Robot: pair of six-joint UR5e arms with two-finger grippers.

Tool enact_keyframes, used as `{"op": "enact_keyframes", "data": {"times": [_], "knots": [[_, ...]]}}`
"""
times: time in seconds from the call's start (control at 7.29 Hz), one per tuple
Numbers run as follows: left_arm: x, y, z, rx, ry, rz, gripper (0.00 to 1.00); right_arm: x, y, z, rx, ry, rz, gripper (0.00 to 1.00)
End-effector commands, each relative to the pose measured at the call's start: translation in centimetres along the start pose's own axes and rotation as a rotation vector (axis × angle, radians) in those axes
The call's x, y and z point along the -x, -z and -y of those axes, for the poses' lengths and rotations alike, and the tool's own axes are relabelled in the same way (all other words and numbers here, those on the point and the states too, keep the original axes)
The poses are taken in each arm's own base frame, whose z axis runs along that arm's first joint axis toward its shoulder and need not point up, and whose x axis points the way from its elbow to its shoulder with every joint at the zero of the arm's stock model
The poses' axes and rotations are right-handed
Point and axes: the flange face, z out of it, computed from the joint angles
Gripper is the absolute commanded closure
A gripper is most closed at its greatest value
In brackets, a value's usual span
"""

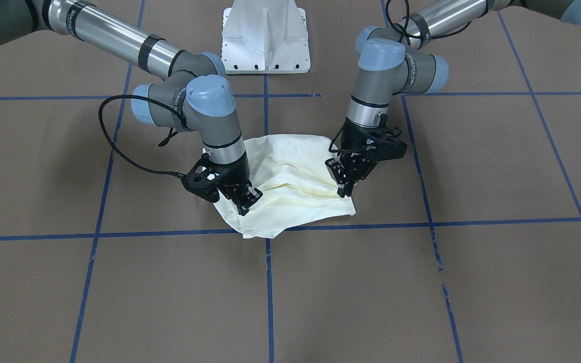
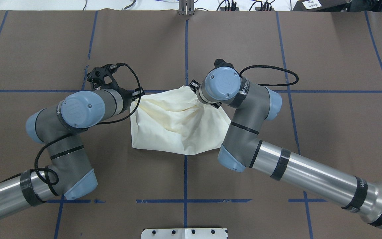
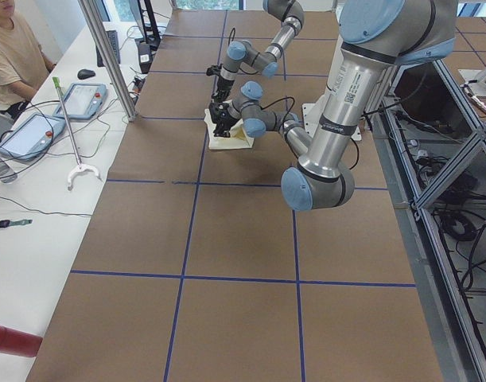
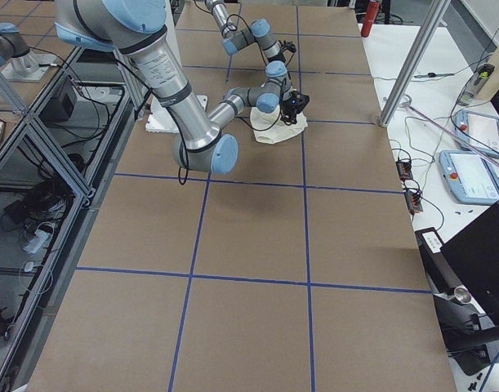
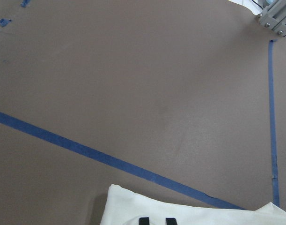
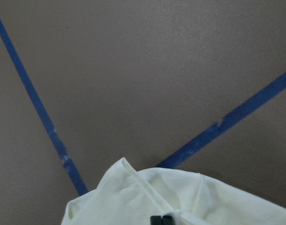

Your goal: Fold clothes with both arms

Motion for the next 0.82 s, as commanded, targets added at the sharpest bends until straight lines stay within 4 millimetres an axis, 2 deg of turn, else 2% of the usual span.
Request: {"op": "enact_keyframes", "data": {"times": [0.0,0.14,0.27,0.41,0.69], "knots": [[2.8,3.3,-0.3,0.089,-0.139,-0.046,0.71,-0.3,-0.4,0.2,0.0,0.006,-0.007,1.0],[5.8,2.9,-0.6,0.096,-0.145,-0.031,1.0,-0.6,-0.5,0.7,-0.005,0.005,-0.01,1.0],[6.3,2.9,-0.8,0.098,-0.145,-0.059,1.0,-0.6,-0.5,1.1,-0.009,0.002,-0.01,1.0],[6.3,2.4,-1.7,0.111,-0.15,-0.057,1.0,-0.5,-0.3,1.2,-0.009,0.001,-0.007,1.0],[4.3,1.4,-5.0,0.155,-0.171,-0.074,1.0,-0.1,0.1,1.0,-0.007,-0.001,0.002,1.0]]}}
